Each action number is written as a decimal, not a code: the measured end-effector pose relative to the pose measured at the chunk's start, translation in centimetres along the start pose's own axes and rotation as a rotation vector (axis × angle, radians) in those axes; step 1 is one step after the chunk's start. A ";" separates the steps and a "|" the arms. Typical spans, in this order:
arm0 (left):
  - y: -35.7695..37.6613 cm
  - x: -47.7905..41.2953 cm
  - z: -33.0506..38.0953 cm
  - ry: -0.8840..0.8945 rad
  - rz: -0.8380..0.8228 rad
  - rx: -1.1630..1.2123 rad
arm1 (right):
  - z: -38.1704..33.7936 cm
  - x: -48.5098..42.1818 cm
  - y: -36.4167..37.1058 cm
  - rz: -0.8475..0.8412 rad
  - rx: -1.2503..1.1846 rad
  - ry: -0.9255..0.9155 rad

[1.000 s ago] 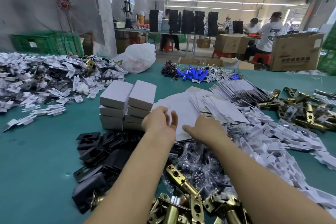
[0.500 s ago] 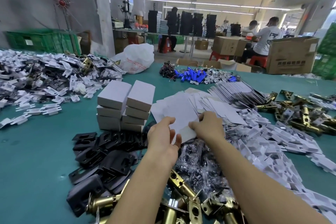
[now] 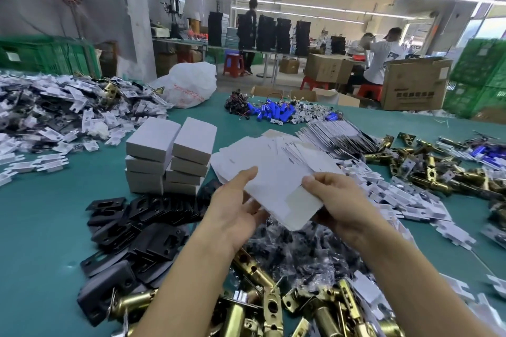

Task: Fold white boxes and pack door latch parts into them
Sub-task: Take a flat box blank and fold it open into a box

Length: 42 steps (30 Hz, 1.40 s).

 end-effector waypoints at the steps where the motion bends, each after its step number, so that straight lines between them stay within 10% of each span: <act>1: 0.2 0.0 -0.2 0.014 -0.026 -0.014 | 0.2 0.3 0.2 -0.030 0.018 -0.006; 13: 0.2 -0.3 -0.5 0.174 0.005 -0.184 | 0.4 1.3 3.0 -0.011 0.519 -0.199; 42: -0.9 -1.9 -0.1 0.012 0.131 -0.239 | 0.9 0.8 4.2 -0.021 0.446 -0.160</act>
Point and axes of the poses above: each hand's wrist, its own x-axis away from the middle knuckle, its own y-axis out of the palm, z = x × y, the point moved 1 cm from there along -x, towards the middle knuckle, and after that the axes turned 4 degrees about x, right-handed, at the moved point
